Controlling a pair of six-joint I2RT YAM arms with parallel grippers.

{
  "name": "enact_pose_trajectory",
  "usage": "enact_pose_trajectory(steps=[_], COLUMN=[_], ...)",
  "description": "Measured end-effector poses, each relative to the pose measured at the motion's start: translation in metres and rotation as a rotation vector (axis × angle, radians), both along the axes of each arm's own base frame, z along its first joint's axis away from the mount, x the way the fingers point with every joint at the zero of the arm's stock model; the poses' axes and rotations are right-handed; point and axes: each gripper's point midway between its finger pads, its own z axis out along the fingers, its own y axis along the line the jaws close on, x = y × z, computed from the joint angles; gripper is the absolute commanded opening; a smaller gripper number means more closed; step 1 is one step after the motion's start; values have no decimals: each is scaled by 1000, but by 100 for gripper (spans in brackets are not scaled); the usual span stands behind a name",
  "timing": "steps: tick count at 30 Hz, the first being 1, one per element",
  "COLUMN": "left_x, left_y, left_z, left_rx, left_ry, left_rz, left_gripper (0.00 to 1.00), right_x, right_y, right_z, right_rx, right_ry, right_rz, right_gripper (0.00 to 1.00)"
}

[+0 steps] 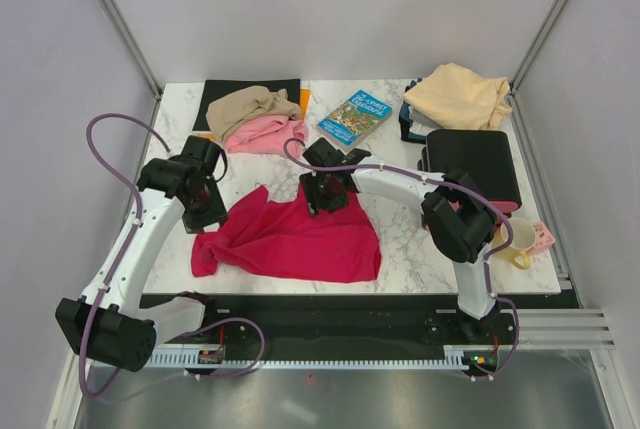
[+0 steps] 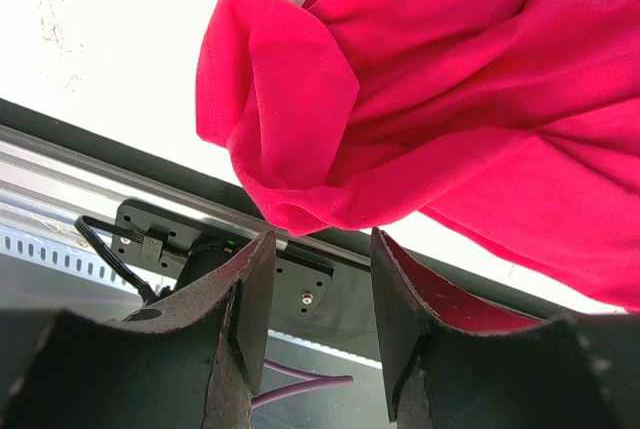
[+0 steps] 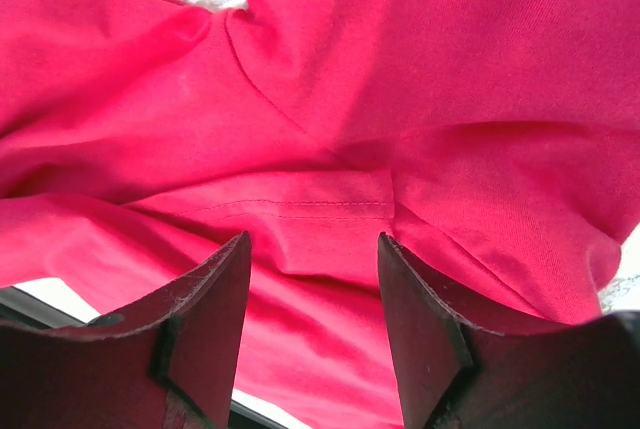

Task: Fold and stack the t-shirts

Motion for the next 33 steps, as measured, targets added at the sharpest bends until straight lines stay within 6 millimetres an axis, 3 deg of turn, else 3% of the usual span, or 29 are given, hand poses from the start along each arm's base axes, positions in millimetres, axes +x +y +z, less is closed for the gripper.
enact_pose_trajectory(steps=[9,19,24,25,28,33], left_x=[-2,-3,-10,-11,-12,-12], left_y=[0,0,0,-1,-2,-6], left_z=[-3,-7,-15,-16,-17,-18], left_rx=[1,0,-2,-6,-15,-36], left_ry=[11,24,48,52,59,61], left_rz=[-1,-2,-3,-5,-7,-12], left_gripper=[50,50,49,50,49,49], right_x=[2,-3,-3,-3,-3,-3], right_y=[-4,-4,-5,-5,-6,-7], right_z=[-3,-24,-28,-29,-30,-30], right_rx=[-23,-40,-39,-39,-43,-45], right_ry=[-13,23,19,18,17,14], right_rz=[9,32,34,35,35,31], right_gripper=[61,56,35,24,16,12])
